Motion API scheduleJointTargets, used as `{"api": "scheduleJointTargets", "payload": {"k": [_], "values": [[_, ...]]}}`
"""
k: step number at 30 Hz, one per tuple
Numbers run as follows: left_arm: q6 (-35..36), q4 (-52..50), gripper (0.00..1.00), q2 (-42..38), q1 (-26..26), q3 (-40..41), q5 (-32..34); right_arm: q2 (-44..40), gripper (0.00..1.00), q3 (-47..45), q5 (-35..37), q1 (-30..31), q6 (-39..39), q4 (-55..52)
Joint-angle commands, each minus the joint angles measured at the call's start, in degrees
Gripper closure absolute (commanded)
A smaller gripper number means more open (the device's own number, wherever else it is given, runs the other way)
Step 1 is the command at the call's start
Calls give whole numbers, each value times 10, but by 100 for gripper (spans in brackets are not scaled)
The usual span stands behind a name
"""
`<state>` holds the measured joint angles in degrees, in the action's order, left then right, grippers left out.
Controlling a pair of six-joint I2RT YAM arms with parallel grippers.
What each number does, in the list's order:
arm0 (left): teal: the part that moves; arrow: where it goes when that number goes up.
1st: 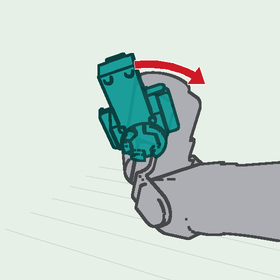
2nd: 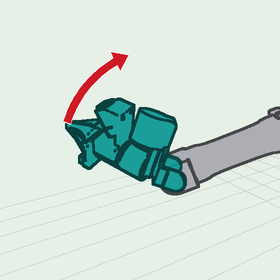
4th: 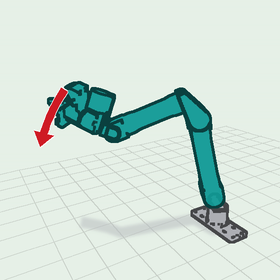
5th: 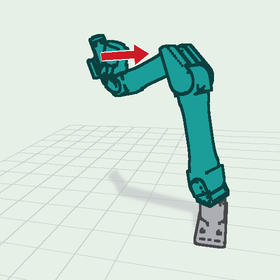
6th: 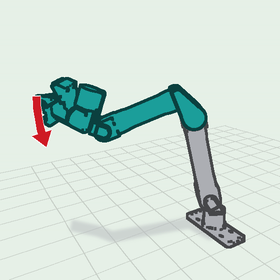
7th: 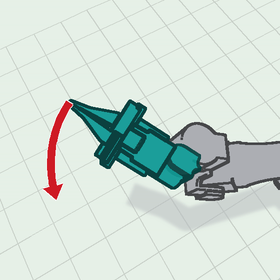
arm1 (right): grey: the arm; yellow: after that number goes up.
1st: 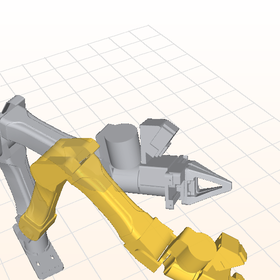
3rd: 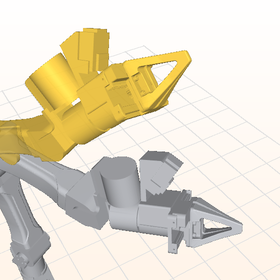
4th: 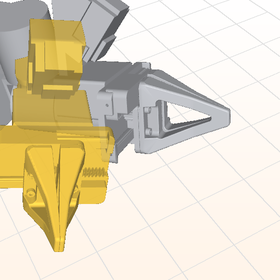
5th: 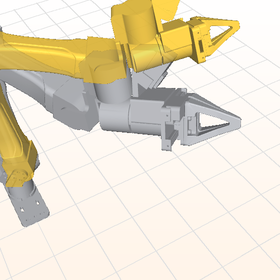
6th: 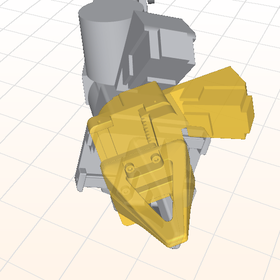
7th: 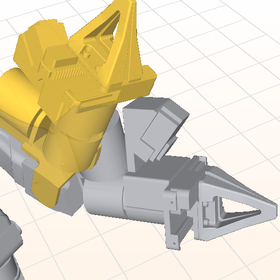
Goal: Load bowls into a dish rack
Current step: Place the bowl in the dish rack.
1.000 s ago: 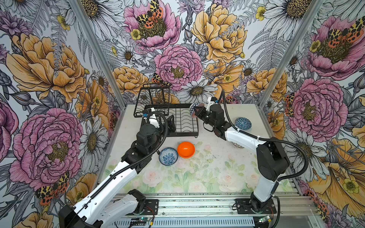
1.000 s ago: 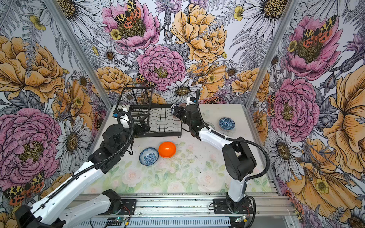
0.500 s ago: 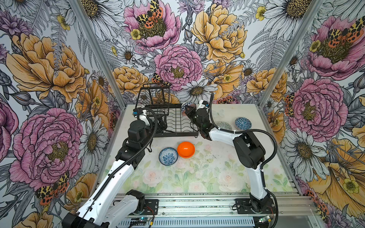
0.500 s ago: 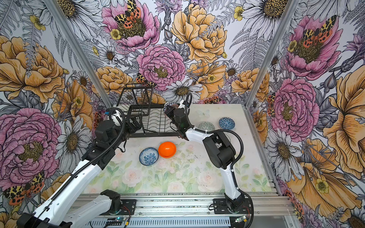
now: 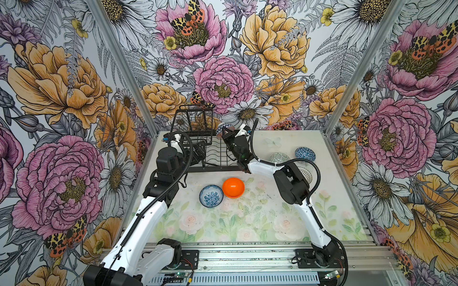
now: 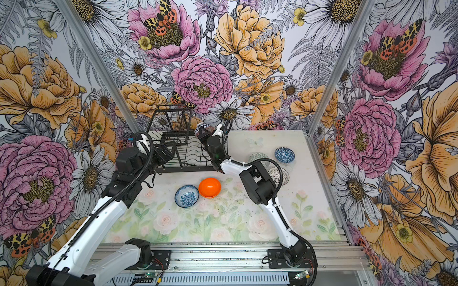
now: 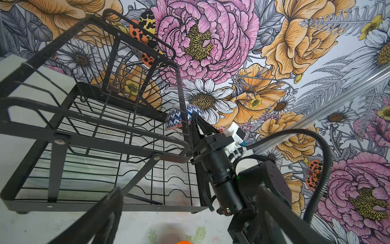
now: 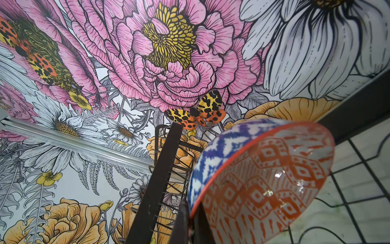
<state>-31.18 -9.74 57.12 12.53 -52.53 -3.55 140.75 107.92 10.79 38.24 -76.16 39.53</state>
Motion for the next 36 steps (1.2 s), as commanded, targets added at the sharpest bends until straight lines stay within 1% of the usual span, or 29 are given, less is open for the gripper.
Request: {"api": "scheduleJointTargets", "payload": {"k": [1,14,19,24,31,36], "values": [[3,4,1,4,-6,-24,-14,21,100,63,11,6,-13,30],[7,-4,1,19,-12,-36,-6,117,100,177,37,20,-63,6],[5,-7,1,23,-15,-38,-4,151,100,231,36,24,-62,-10],[3,-10,1,32,-17,-42,-17,183,100,280,42,30,-66,-28],[-5,-7,1,46,-33,-46,-41,222,100,338,61,35,-75,-49],[-4,-7,1,50,-34,-46,-45,249,100,382,68,37,-79,-65]]}}
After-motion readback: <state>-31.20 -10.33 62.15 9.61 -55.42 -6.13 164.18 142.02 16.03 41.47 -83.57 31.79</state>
